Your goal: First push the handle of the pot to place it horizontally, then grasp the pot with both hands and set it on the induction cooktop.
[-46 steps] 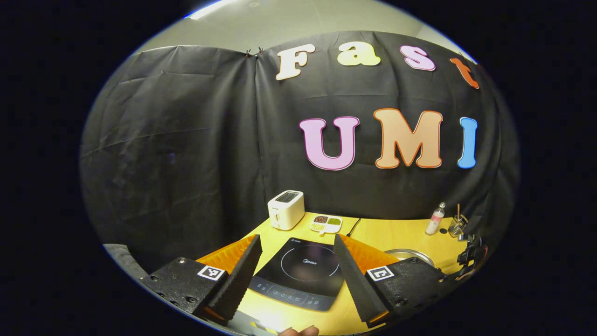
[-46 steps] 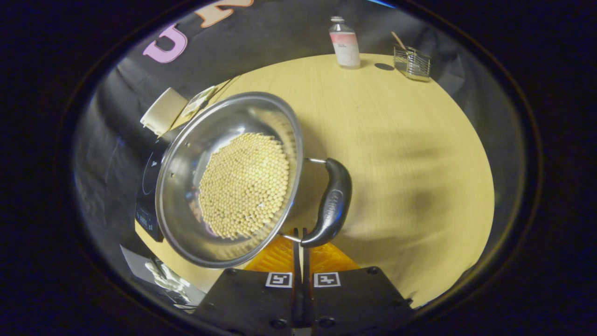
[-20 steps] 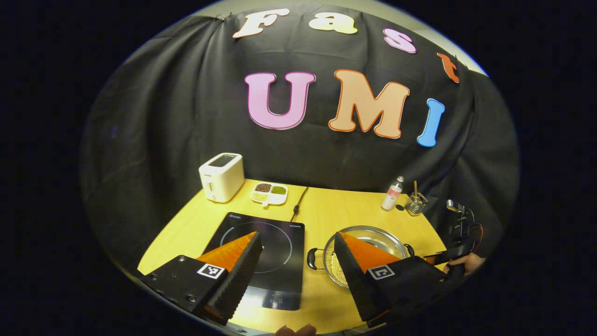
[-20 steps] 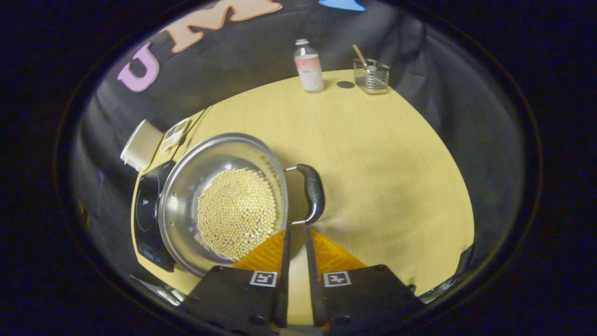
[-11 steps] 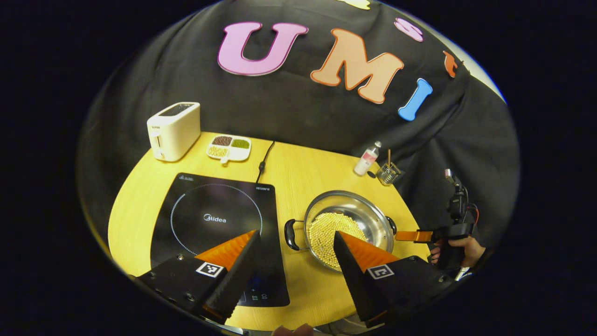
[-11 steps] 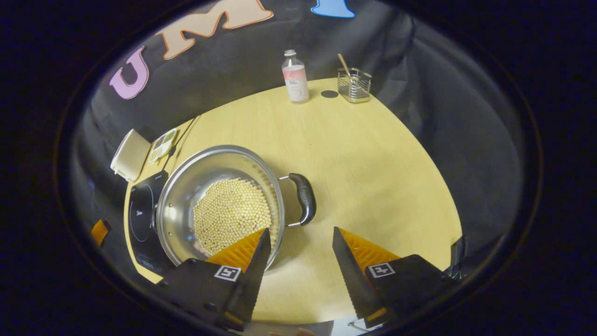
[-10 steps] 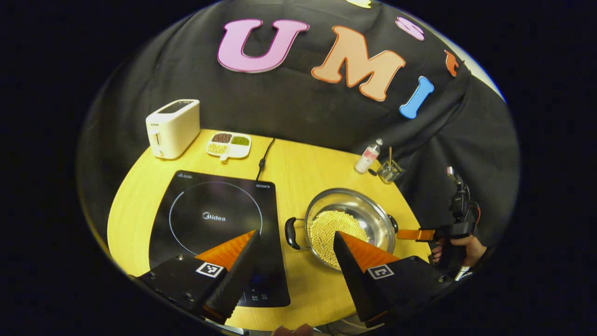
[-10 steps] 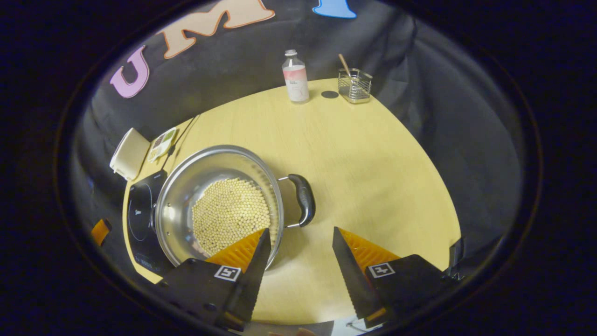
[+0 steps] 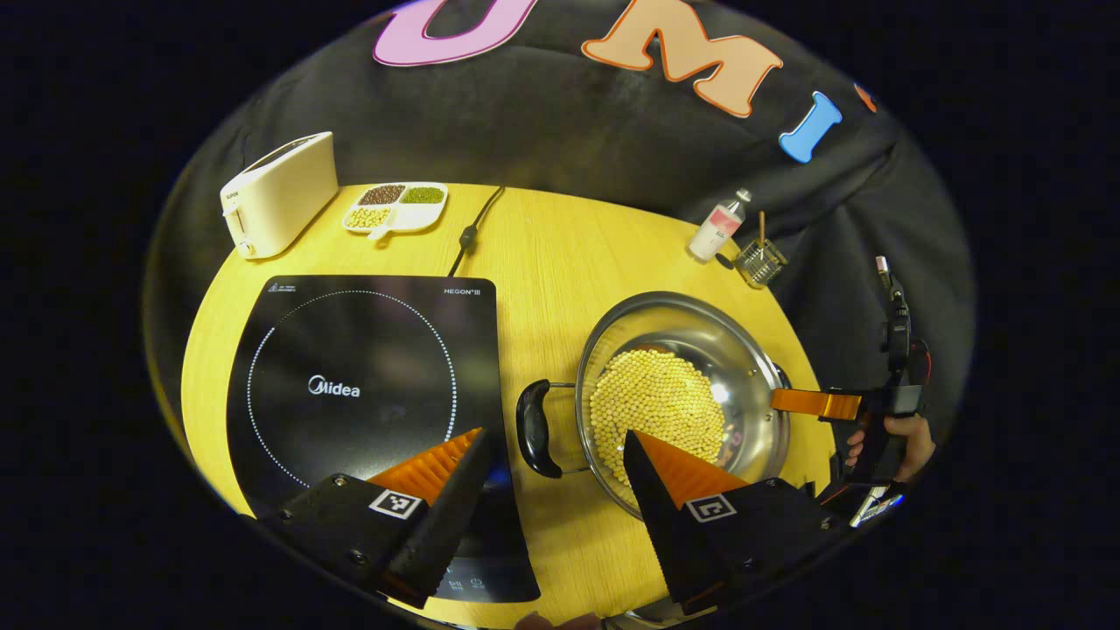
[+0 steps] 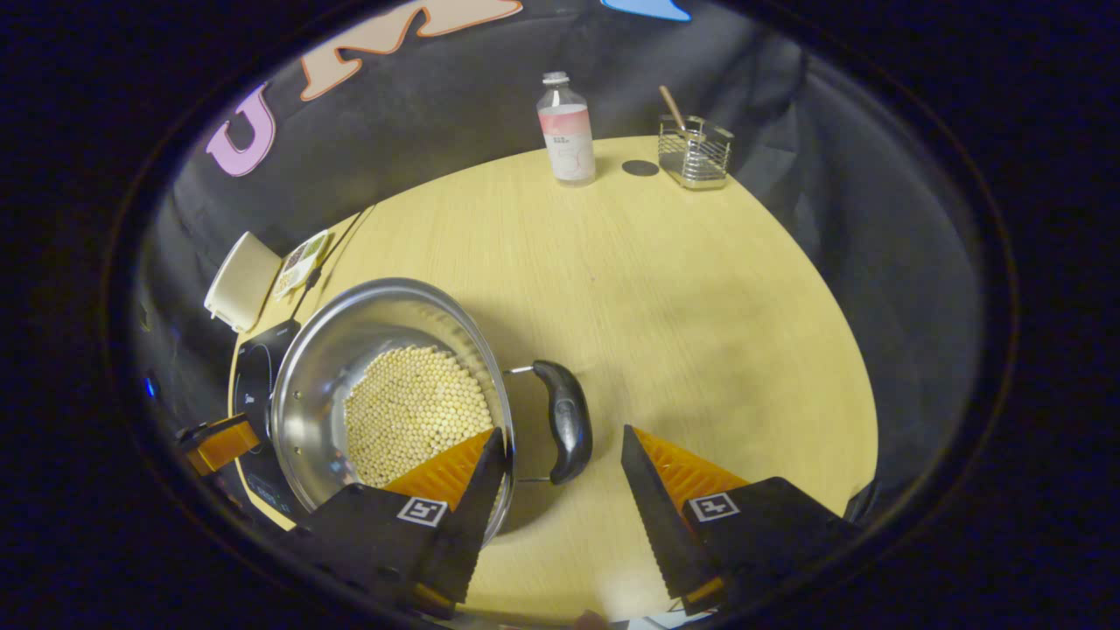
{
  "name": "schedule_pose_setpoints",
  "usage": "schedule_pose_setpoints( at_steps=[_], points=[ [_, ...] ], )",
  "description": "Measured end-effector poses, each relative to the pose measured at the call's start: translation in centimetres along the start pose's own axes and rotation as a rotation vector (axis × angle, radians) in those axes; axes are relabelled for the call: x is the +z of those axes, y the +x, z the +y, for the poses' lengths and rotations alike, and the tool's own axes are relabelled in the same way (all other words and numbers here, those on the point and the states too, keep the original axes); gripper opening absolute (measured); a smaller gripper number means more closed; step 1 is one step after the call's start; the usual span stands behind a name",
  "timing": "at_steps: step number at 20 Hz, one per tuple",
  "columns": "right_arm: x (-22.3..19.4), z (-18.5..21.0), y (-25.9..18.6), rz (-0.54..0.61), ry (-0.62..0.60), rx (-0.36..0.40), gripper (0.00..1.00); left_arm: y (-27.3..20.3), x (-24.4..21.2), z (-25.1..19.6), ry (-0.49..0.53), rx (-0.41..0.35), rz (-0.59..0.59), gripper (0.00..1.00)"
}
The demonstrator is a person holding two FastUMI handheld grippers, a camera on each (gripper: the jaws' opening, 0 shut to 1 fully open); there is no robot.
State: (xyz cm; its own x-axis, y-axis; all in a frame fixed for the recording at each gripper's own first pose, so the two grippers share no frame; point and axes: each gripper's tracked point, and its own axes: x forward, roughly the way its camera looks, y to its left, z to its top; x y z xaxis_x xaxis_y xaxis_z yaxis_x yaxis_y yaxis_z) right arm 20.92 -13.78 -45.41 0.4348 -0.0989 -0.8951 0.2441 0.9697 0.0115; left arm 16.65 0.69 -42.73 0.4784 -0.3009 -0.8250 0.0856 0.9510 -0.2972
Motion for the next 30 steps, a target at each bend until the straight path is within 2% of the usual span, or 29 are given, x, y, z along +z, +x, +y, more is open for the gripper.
schedule_pose_setpoints(
  at_steps=[2,3,5,8,9,10,11,12,13,14,15,16,18,19,21,24,26,29,30],
  points=[
    [0.0,-0.2,1.0,0.016,-0.008,0.014,0.79,1.3,-1.0,0.0,0.004,0.002,0.059,0.92],
    [0.0,-0.1,1.3,0.025,-0.007,0.025,0.85,1.9,-1.2,0.2,0.002,0.013,0.08,0.9],
    [0.2,-0.1,1.8,0.034,0.0,0.046,0.89,2.5,-0.4,0.4,0.038,0.031,0.064,0.85],
    [0.5,-0.4,2.4,0.038,0.008,0.061,0.86,3.1,-0.3,0.3,0.102,0.073,0.098,0.79],
    [0.6,-0.4,2.5,0.045,0.005,0.066,0.85,3.7,-0.6,-0.5,0.099,0.062,0.117,0.78],
    [0.6,-0.5,2.5,0.049,0.002,0.067,0.85,3.6,-1.1,-0.8,0.095,0.084,0.15,0.78],
    [0.9,-0.5,2.5,0.043,-0.009,0.064,0.85,4.2,-1.9,-0.6,0.092,0.102,0.174,0.84],
    [1.0,-0.7,2.5,0.039,-0.037,0.059,0.84,4.6,-2.0,-0.6,0.086,0.115,0.181,0.84],
    [1.3,-0.8,2.8,0.032,-0.075,0.056,0.84,5.0,-1.8,-0.7,0.076,0.127,0.181,0.78],
    [1.4,-0.9,3.0,0.035,-0.116,0.053,0.89,5.3,-1.8,-0.7,0.073,0.138,0.187,0.84],
    [1.6,-0.9,3.2,0.041,-0.15,0.048,0.84,5.3,-1.9,-0.5,0.078,0.155,0.198,0.84],
    [2.0,-0.8,3.5,0.041,-0.174,0.043,0.88,5.4,-2.0,-0.5,0.087,0.169,0.21,0.78],
    [2.4,-0.5,4.0,0.044,-0.194,0.045,0.84,5.9,-2.0,-0.2,0.109,0.2,0.23,0.73],
    [2.2,0.0,4.6,0.069,-0.187,0.073,0.84,6.2,-2.1,-0.2,0.112,0.204,0.242,0.78],
    [1.7,0.1,4.8,0.088,-0.185,0.088,0.63,6.3,-2.1,-0.2,0.073,0.202,0.243,0.75],
    [1.8,0.2,4.5,0.08,-0.187,0.129,0.59,6.5,-2.4,-0.4,-0.009,0.153,0.252,0.69],
    [1.7,0.3,4.6,0.095,-0.14,0.158,0.57,6.6,-2.5,-0.5,-0.054,0.131,0.256,0.64],
    [1.5,0.2,4.6,0.108,-0.108,0.164,0.55,6.4,-2.6,-0.4,-0.061,0.137,0.261,0.6],
    [1.3,0.3,4.4,0.112,-0.106,0.161,0.5,6.4,-2.7,-0.4,-0.065,0.14,0.271,0.6]
  ],
)
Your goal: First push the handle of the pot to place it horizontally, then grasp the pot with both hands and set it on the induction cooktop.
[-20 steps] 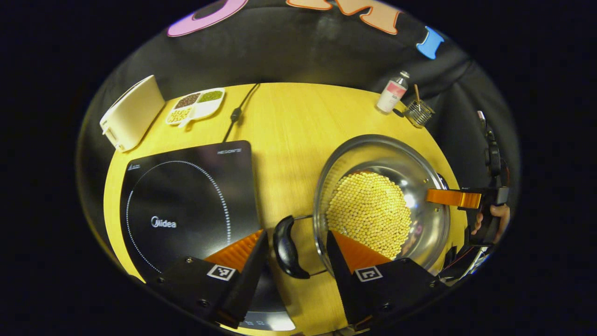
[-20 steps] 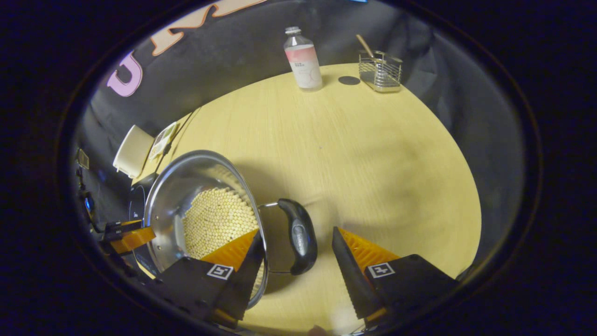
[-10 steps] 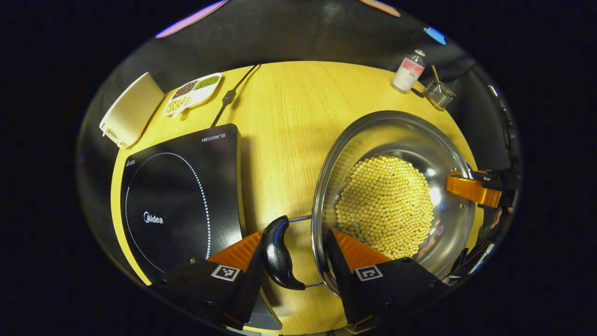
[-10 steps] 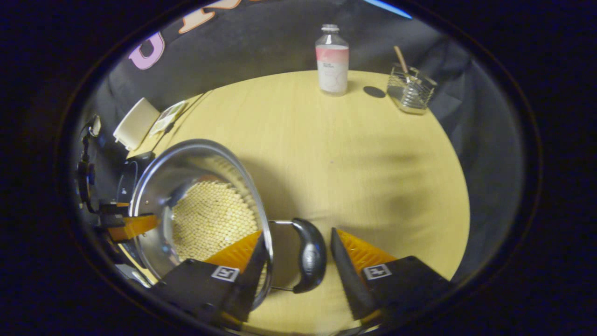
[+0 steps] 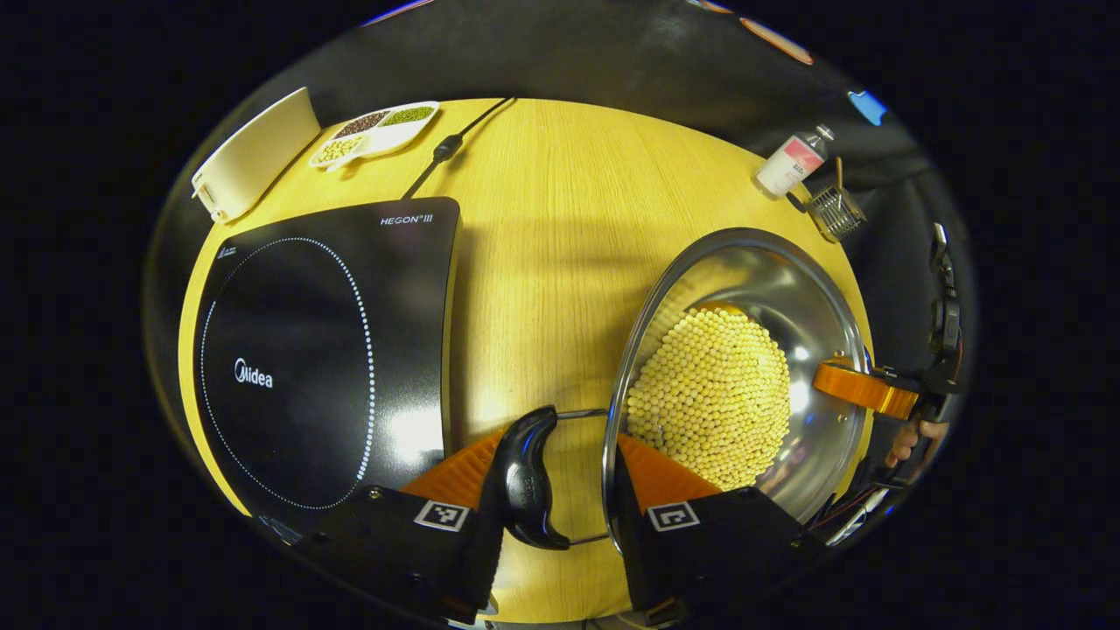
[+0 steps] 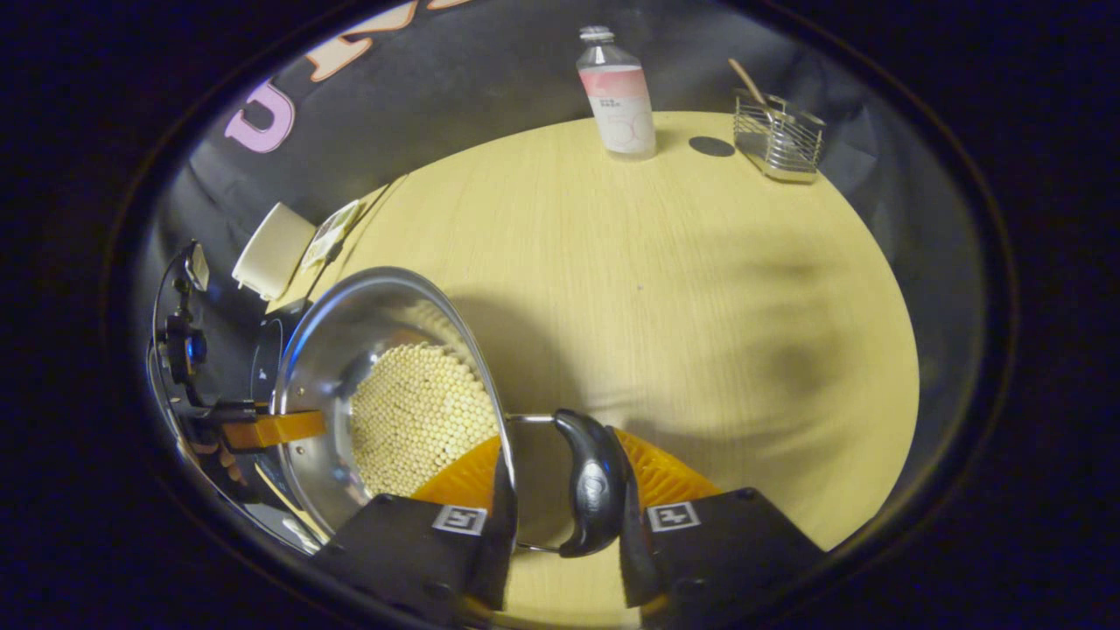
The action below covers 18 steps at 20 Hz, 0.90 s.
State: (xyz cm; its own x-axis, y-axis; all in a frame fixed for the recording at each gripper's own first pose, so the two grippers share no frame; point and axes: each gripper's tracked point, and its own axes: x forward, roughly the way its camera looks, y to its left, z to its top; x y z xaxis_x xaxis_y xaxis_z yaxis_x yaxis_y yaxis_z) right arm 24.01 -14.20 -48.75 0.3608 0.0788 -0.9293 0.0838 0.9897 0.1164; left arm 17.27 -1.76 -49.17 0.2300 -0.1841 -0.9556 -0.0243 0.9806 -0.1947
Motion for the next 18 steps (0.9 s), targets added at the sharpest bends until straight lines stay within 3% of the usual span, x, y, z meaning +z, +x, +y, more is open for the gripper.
schedule_pose_setpoints(
  at_steps=[1,5,6,9,10,18],
  points=[
    [-0.1,0.1,-0.3,-0.002,0.009,0.007,0.45,-0.3,0.2,-0.1,-0.006,-0.002,-0.005,0.59],
    [-0.8,1.3,-1.7,-0.013,0.03,0.029,0.45,-1.3,1.5,0.8,0.018,0.011,-0.029,0.6],
    [-0.8,1.6,-1.8,-0.017,0.033,0.034,0.51,-1.6,1.8,1.0,0.016,0.014,-0.034,0.6],
    [-0.5,3.1,-2.7,-0.029,0.037,0.055,0.51,-2.9,2.2,1.4,0.024,0.031,-0.058,0.58],
    [-0.5,3.7,-2.9,-0.03,0.033,0.062,0.45,-3.3,2.3,1.8,0.023,0.038,-0.058,0.6],
    [-1.6,9.3,-3.0,-0.029,0.023,0.097,0.45,-4.6,2.5,2.2,0.008,0.059,-0.073,0.58]
  ],
)
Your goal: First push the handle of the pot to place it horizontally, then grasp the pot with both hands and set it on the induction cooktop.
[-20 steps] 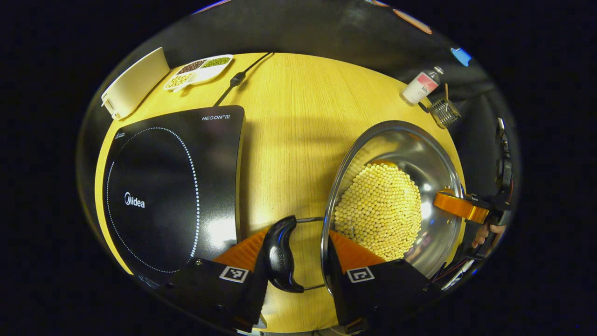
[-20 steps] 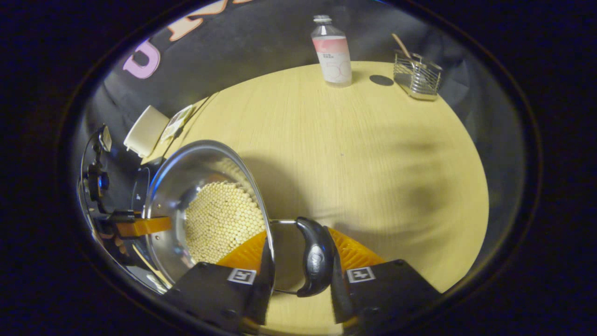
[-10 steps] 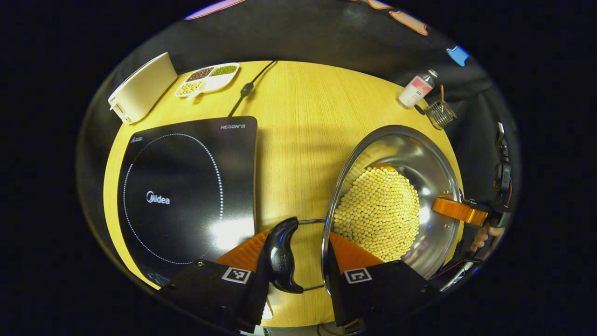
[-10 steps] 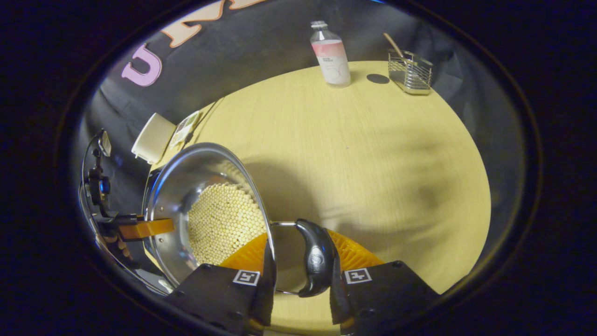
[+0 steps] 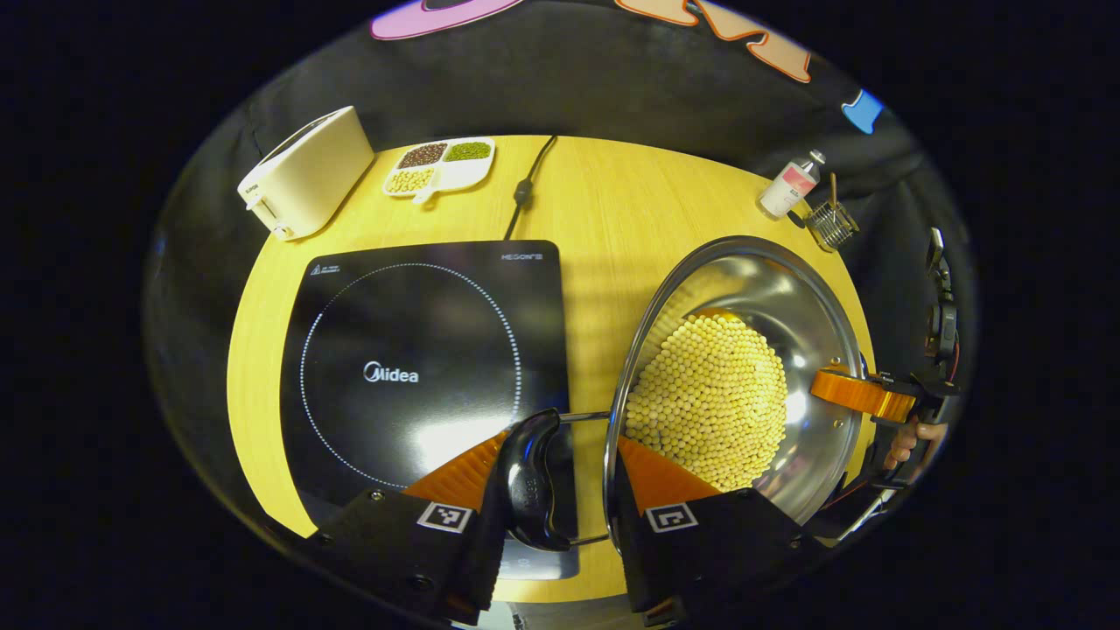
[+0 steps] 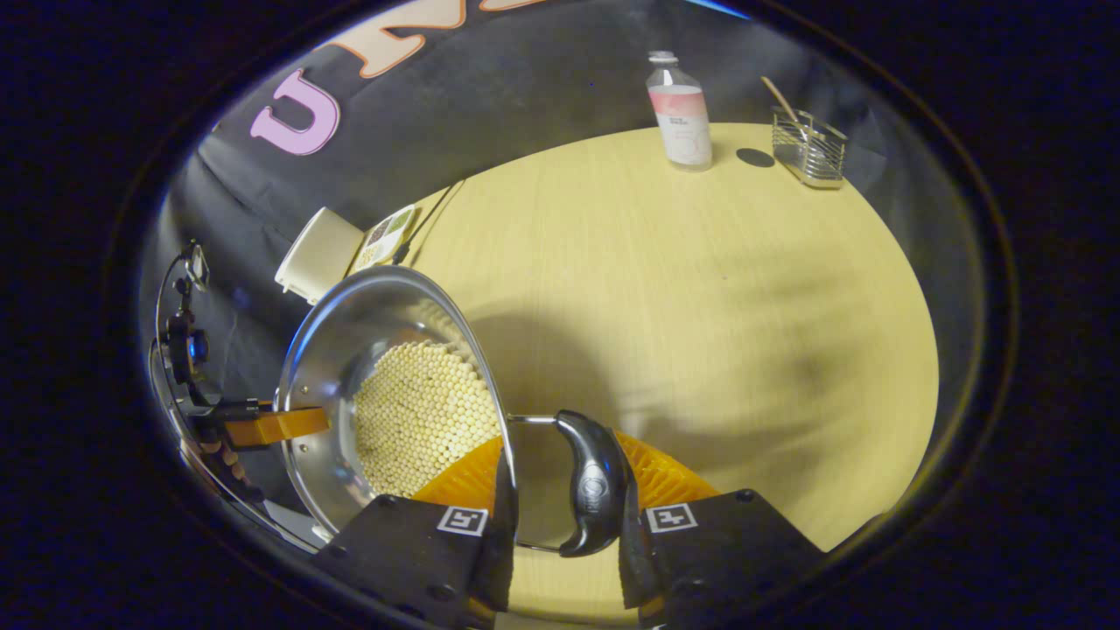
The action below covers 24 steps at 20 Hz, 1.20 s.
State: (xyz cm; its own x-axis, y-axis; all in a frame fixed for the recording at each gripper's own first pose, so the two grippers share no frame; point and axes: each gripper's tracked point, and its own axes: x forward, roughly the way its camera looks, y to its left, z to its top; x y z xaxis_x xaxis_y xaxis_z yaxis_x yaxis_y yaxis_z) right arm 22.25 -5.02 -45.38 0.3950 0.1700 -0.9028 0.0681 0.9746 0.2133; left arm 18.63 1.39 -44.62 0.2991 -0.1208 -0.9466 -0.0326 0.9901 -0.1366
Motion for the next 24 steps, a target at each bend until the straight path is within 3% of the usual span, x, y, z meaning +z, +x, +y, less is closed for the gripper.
schedule_pose_setpoints(
  at_steps=[8,9,10,12,13,16,18,21,22,24],
  points=[
    [-1.7,7.0,1.8,-0.007,0.043,-0.057,0.44,1.5,0.5,-0.4,0.04,-0.066,-0.024,0.59],
    [-1.8,7.9,1.8,-0.01,0.046,-0.068,0.5,1.6,0.7,-0.6,0.06,-0.08,-0.035,0.58],
    [-1.6,8.5,2.0,-0.021,0.055,-0.08,0.45,2.1,1.0,-0.9,0.068,-0.104,-0.056,0.58],
    [-0.8,9.7,1.8,-0.041,0.041,-0.106,0.44,2.0,0.1,-0.8,0.045,-0.143,-0.03,0.58],
    [-0.7,10.2,1.6,-0.041,0.03,-0.122,0.5,2.1,0.4,-0.8,0.046,-0.156,-0.045,0.59],
    [-1.2,12.6,1.4,-0.027,0.025,-0.157,0.43,1.9,0.4,-0.1,0.022,-0.176,-0.041,0.58],
    [-1.4,14.3,1.6,-0.028,0.021,-0.17,0.51,2.1,0.5,-0.1,0.015,-0.19,-0.045,0.58],
    [-1.6,16.6,2.0,-0.022,0.016,-0.184,0.51,2.4,0.6,-0.1,0.01,-0.187,-0.047,0.57],
    [-1.6,17.3,2.2,-0.023,0.019,-0.185,0.44,2.5,0.7,-0.1,0.014,-0.188,-0.05,0.57],
    [-1.6,18.8,2.7,-0.019,0.017,-0.184,0.44,2.2,0.7,0.2,0.017,-0.179,-0.056,0.57]
  ],
)
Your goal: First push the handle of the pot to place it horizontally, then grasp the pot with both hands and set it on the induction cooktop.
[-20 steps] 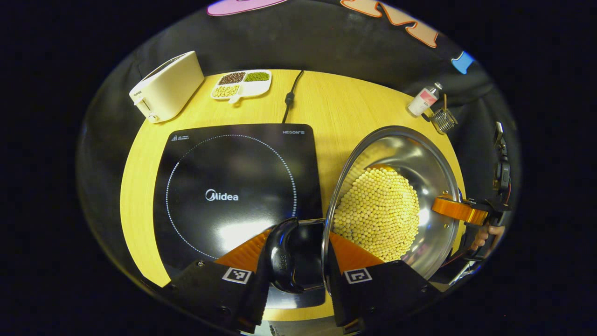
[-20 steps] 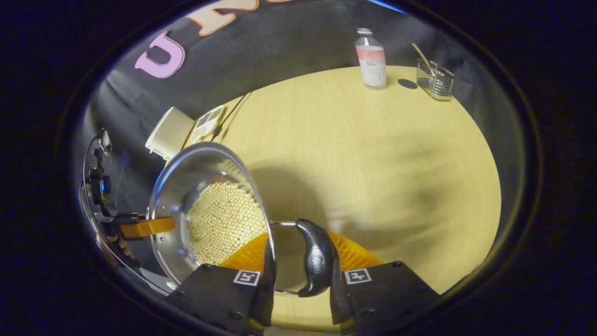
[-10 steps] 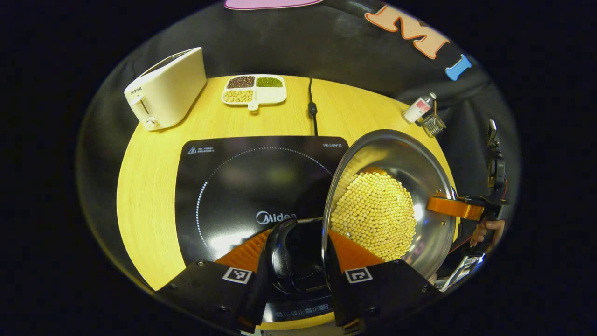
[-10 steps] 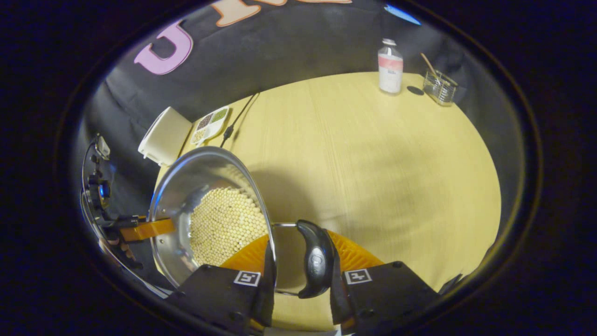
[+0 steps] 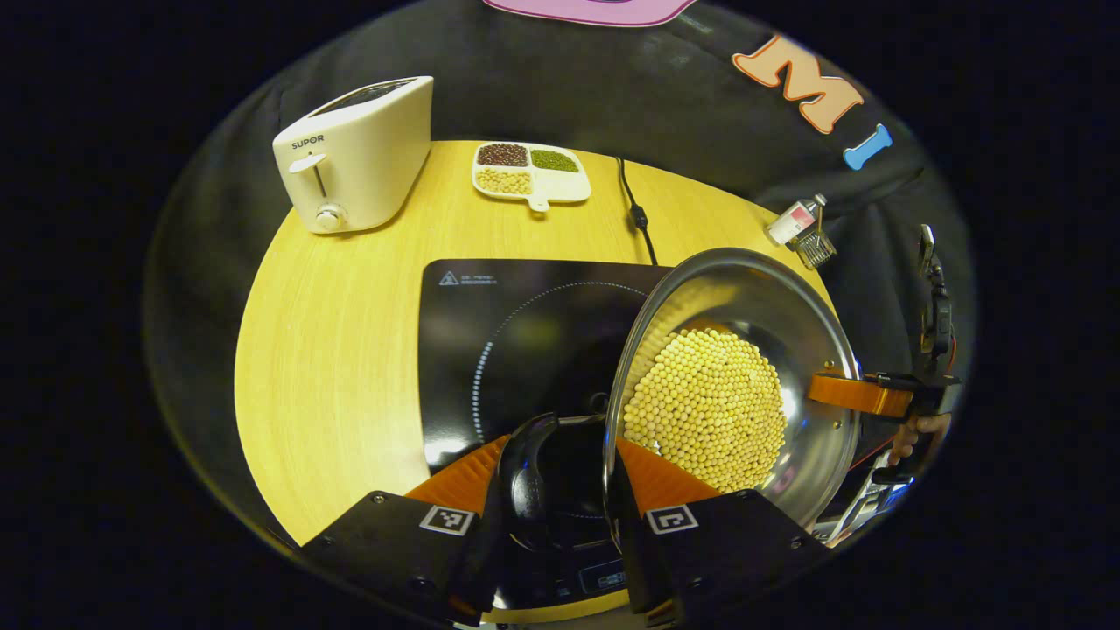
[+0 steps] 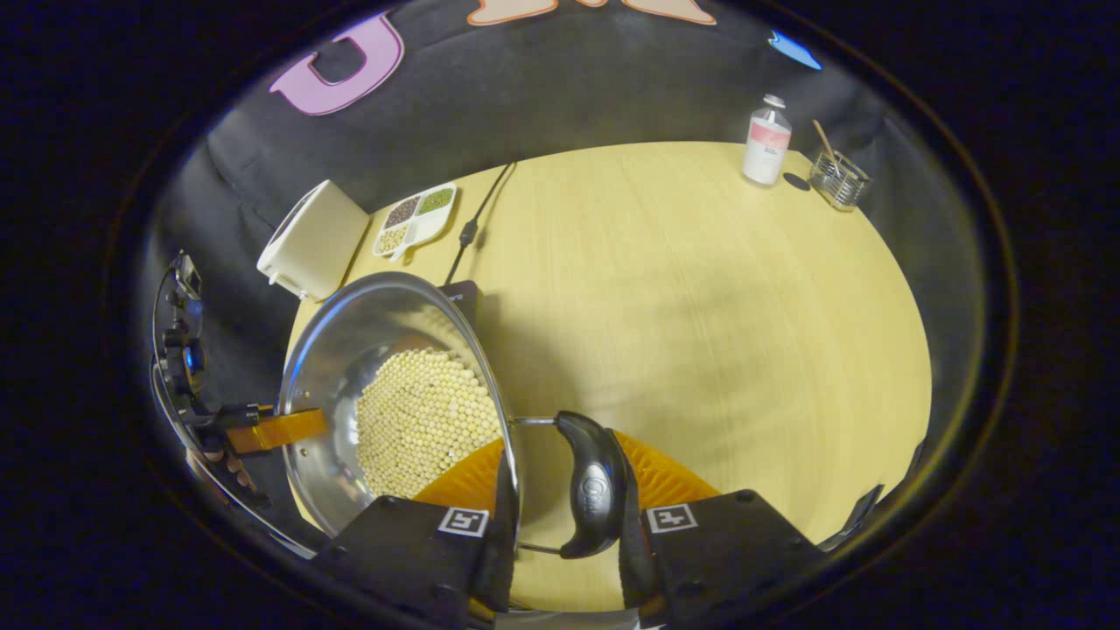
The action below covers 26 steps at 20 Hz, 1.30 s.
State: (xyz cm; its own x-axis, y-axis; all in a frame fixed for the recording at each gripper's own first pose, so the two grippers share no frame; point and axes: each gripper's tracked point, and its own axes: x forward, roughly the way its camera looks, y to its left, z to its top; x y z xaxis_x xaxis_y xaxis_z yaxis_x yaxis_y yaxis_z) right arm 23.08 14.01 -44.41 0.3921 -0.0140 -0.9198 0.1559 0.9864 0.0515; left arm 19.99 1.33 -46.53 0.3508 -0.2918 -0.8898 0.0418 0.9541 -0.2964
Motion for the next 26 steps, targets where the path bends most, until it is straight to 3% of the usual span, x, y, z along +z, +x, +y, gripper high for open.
schedule_pose_setpoints(
  at_steps=[10,14,15,21,25,26],
  points=[
    [-0.1,5.5,2.3,0.02,0.028,0.025,0.44,-0.3,0.2,-0.4,0.052,0.069,-0.048,0.57],
    [0.4,6.2,2.8,0.028,0.044,0.025,0.44,-0.4,0.1,-0.5,0.066,0.073,-0.072,0.57],
    [0.5,6.3,2.9,0.029,0.044,0.023,0.51,-0.4,0.1,-0.4,0.066,0.074,-0.077,0.57],
    [0.8,6.0,3.6,0.031,0.053,-0.004,0.45,-0.6,0.1,-0.4,0.056,0.084,-0.107,0.59],
    [0.8,5.6,3.4,0.023,0.025,-0.049,0.65,-0.9,-0.3,-0.4,0.088,0.128,-0.12,0.66],
    [0.9,5.5,3.3,0.02,0.023,-0.048,0.65,-1.1,-0.1,-0.5,0.105,0.149,-0.127,0.69]
  ],
)
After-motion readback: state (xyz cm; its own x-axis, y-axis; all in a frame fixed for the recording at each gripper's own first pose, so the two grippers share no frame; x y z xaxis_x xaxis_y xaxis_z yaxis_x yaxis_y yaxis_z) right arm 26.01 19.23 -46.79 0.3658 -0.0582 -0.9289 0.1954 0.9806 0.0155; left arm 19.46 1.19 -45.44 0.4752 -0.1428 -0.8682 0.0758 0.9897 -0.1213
